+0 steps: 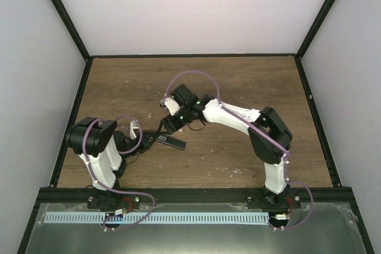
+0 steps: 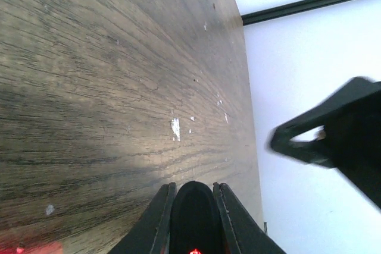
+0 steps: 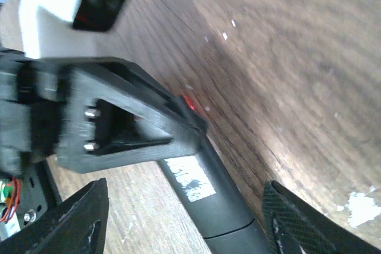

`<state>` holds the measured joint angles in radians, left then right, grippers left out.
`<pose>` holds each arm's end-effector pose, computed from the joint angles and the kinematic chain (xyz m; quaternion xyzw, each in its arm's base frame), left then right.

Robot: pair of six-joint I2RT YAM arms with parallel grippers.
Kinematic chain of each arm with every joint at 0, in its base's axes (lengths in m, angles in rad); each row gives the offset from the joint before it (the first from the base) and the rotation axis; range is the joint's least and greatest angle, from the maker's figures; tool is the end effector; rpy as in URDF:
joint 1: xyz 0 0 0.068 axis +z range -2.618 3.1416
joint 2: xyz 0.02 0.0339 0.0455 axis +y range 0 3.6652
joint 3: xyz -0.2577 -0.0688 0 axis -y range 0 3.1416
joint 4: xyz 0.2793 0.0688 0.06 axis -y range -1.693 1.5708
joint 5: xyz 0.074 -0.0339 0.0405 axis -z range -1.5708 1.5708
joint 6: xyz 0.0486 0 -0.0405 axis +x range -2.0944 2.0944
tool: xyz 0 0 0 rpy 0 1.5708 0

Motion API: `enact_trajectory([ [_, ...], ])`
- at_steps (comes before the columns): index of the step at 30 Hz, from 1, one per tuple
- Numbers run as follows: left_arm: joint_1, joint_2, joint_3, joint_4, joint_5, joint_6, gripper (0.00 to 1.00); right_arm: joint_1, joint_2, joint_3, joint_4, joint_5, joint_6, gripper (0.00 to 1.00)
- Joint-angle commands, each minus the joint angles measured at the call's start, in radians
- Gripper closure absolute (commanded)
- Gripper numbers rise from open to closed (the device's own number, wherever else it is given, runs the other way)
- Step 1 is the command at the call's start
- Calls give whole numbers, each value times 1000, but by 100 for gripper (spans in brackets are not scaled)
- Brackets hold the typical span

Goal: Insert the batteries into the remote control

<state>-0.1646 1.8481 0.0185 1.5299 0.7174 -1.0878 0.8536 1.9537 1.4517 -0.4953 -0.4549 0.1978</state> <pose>0.1751 -0.0615 0.0433 -0.1490 0.7675 -0.5547 0.2848 0.2822 0.3561 0.1719 -0.3613 0.8641 0.3254 0.1298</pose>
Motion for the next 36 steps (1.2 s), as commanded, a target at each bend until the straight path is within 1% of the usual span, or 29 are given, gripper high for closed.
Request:
enact_trajectory([
  [1,-4,-25,2,73,20,19,100,-12,-118,-11,37,25,-58,35],
  [4,-4,-55,11,73,38,1,100,-36,-194,-47,30,38,-90,32],
  [8,-4,-101,32,73,83,-31,100,-85,-314,-153,34,26,-134,28],
  [10,-4,-124,55,73,127,-54,100,-109,-371,-211,42,-9,-178,28],
  [14,-4,-180,107,73,235,-115,100,-142,-445,-307,62,-69,-277,22],
  [16,-5,-209,139,73,280,-147,100,-174,-463,-324,62,-144,-295,20],
  [19,-6,-254,173,73,345,-197,100,-211,-479,-324,61,-229,-308,19],
  [23,-5,-302,197,72,406,-251,100,-232,-463,-284,36,-309,-311,20],
  [26,-5,-330,200,73,442,-276,100,-232,-424,-235,-18,-372,-326,21],
  [29,-5,-351,201,72,466,-286,100,-232,-374,-179,-106,-437,-363,24],
  [31,-5,-358,204,72,483,-291,100,-232,-341,-146,-167,-471,-380,28],
  [33,-6,-361,205,70,494,-290,100,-230,-318,-130,-205,-494,-391,30],
  [36,-6,-360,208,70,496,-287,100,-216,-300,-118,-250,-481,-403,31],
])
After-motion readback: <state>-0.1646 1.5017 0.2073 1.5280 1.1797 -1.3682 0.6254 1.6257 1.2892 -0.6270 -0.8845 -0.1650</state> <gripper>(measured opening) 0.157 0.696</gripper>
